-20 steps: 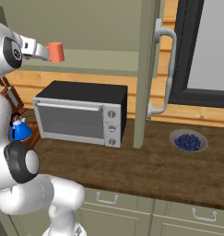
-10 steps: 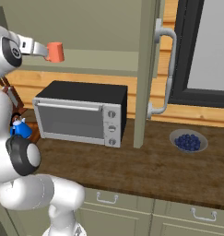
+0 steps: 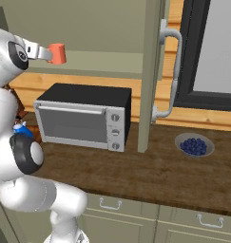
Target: Pick the kettle from the counter and place it on the tray. Then pick the mug from the cabinet and place it on the tray. Then close the cabinet doors.
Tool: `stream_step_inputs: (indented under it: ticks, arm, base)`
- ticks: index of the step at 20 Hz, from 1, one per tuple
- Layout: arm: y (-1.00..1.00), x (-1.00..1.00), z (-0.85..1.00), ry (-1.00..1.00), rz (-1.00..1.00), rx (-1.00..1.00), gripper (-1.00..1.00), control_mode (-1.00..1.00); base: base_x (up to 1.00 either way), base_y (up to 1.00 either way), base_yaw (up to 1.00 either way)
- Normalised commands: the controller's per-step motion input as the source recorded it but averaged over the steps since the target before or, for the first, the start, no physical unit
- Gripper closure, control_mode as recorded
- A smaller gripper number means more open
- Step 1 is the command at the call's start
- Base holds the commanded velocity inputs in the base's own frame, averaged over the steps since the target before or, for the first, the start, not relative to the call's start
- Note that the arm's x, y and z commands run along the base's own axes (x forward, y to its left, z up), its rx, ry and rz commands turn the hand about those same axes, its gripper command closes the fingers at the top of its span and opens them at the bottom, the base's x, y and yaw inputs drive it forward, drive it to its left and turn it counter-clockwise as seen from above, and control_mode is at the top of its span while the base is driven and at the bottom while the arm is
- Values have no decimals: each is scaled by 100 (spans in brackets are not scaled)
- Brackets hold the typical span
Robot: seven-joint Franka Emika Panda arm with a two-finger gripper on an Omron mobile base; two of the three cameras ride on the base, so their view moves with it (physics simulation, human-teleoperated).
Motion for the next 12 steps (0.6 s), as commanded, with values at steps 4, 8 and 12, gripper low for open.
stream_step_inputs:
  ticks: [4, 8, 12]
  arm:
    - [0, 24, 0, 0, 0, 3, -100, -100]
    - [0, 12, -3, 0, -5, 0, -100, -100]
    - [0, 17, 0, 0, -9, 0, -100, -100]
  base:
    - [0, 0, 0]
    - [0, 0, 0]
    - [0, 0, 0]
